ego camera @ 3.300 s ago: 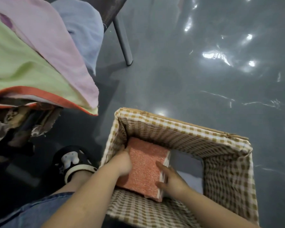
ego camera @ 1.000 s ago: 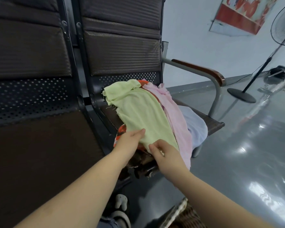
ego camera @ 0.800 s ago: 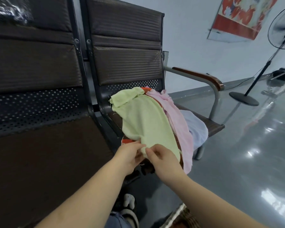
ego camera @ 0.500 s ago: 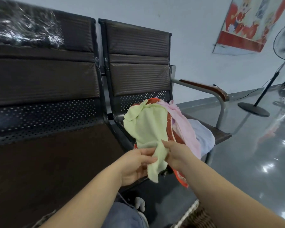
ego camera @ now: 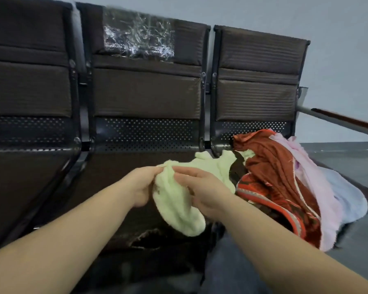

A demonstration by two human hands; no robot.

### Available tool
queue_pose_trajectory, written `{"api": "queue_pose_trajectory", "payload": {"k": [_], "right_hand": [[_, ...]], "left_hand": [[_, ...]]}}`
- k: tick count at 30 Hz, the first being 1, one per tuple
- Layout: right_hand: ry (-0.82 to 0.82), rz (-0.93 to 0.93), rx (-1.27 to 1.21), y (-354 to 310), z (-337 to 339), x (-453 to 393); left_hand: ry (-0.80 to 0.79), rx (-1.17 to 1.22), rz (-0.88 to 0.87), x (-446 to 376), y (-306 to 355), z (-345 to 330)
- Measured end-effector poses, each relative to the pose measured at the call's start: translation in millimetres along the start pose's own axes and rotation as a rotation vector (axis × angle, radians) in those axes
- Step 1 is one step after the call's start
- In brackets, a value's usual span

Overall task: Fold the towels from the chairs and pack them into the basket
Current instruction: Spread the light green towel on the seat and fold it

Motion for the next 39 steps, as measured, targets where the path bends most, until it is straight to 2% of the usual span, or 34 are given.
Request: {"api": "queue_pose_trajectory", "payload": {"k": [3,6,9,13,16,20,22,24,26,28,30,33,36,39], "right_hand": [[0.079,-0.143,-0.035,20.5,-7.4,-24.5],[0.100,-0.280,-0.118,44.7,-11.0,-42.8],[0.178,-0.290,-0.194,60.3,-2.1,-54.2],[0.167,-0.268,-0.211,64.0,-2.5,-68.1],[0.062,-0.261,-0.168,65.8,-21.4,-72.9],[-0.255,-0.295,-0.107,67.0,-65.7,-61.1],[-0.369,-0.329,-0.039,73.0,-85.6,-51.1],[-0.336,-0.355,0.013,79.9,-92.4,-46.3],[-0.196,-0.361,0.009,81.9,-83.8,-49.6],[-0.027,-0.355,-0.071,82.6,-63.5,-57.5],[0.061,-0.322,-0.139,80.5,-46.6,-63.8],[0.017,-0.333,-0.105,81.5,-40.0,-63.4],[-0.067,-0.333,-0.075,86.4,-49.7,-51.9],[-0.133,-0.313,-0.035,90.7,-62.8,-38.1]], "left_hand": [[0.024,-0.140,0.023,27.6,-0.4,41.9],[-0.139,-0.340,0.098,58.7,-7.0,63.5],[-0.288,-0.373,0.198,74.2,-31.4,81.7],[-0.272,-0.443,0.238,56.4,-54.9,90.9],[-0.137,-0.315,0.196,35.6,-55.9,86.8],[0.029,0.021,0.159,17.0,-51.9,101.7],[0.057,0.082,0.145,11.9,-46.9,110.2],[0.126,0.050,0.140,9.7,-44.6,119.2],[0.150,-0.001,0.132,10.6,-44.9,123.0],[0.039,-0.044,0.128,16.0,-45.7,114.7],[-0.126,-0.093,0.154,27.3,-48.8,98.9],[-0.222,-0.108,0.211,40.7,-59.4,89.5],[-0.111,-0.053,0.232,42.3,-70.1,98.9],[-0.018,0.027,0.183,44.2,-70.1,104.8]]}}
Point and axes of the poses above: each hand's wrist, its own x-axis away from the middle knuckle, its own z-axis out of the back of the hand, y = z × x, the point moved 5 cm from there along -x, towards the middle knuckle, and after that the axes turned 9 degrees about -y, right-handed, at the moved point
